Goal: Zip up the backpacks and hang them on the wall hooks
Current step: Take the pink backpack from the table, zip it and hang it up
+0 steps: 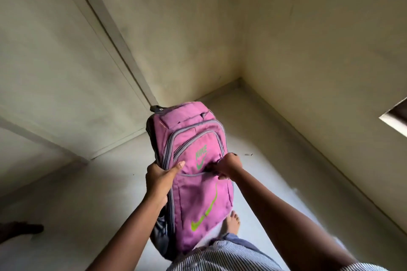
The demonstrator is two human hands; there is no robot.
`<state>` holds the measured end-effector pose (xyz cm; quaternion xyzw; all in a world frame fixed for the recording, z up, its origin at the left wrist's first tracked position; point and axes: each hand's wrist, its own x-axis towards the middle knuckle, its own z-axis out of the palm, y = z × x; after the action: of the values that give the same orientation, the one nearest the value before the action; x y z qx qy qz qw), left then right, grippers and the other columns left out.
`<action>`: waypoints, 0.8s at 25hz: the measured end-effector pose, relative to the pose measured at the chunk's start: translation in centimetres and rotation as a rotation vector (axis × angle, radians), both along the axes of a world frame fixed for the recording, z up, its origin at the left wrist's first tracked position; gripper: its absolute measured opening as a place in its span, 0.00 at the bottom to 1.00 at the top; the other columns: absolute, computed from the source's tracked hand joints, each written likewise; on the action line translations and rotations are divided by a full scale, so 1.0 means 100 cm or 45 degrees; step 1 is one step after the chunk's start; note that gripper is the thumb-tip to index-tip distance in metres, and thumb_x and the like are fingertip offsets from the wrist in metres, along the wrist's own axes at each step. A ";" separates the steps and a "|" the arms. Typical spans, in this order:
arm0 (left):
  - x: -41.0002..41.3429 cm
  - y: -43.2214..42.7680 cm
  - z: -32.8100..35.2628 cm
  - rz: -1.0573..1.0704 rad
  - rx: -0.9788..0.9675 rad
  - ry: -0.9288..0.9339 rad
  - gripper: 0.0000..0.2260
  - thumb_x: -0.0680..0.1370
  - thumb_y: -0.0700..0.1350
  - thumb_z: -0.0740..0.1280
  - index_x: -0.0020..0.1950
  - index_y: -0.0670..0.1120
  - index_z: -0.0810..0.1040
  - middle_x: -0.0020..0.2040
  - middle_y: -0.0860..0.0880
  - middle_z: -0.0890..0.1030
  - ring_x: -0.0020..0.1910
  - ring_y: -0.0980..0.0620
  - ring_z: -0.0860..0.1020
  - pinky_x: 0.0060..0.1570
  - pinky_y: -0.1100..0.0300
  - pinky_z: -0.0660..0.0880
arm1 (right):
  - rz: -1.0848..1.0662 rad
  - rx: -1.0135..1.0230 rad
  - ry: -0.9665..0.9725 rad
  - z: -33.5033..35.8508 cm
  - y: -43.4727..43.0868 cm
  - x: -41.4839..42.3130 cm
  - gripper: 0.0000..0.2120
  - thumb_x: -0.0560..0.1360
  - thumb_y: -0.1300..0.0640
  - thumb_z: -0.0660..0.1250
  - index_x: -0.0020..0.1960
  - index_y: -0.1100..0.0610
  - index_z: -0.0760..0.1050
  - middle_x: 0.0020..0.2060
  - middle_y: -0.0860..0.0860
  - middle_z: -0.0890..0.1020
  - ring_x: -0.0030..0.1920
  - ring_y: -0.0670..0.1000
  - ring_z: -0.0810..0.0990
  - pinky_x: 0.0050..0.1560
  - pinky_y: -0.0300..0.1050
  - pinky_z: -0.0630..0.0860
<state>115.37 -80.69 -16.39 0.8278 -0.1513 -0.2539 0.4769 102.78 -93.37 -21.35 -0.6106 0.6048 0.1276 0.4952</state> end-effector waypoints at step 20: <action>0.034 -0.116 0.015 0.024 -0.087 0.120 0.11 0.65 0.38 0.77 0.44 0.40 0.81 0.40 0.44 0.82 0.42 0.49 0.80 0.50 0.55 0.77 | -0.234 -0.474 -0.216 0.021 -0.108 0.040 0.09 0.71 0.54 0.65 0.47 0.50 0.84 0.47 0.56 0.85 0.51 0.58 0.82 0.48 0.45 0.77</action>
<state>118.75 -92.33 -14.85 0.7995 -0.1293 -0.2828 0.5138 106.82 -104.20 -19.24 -0.6424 0.6272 -0.0836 0.4325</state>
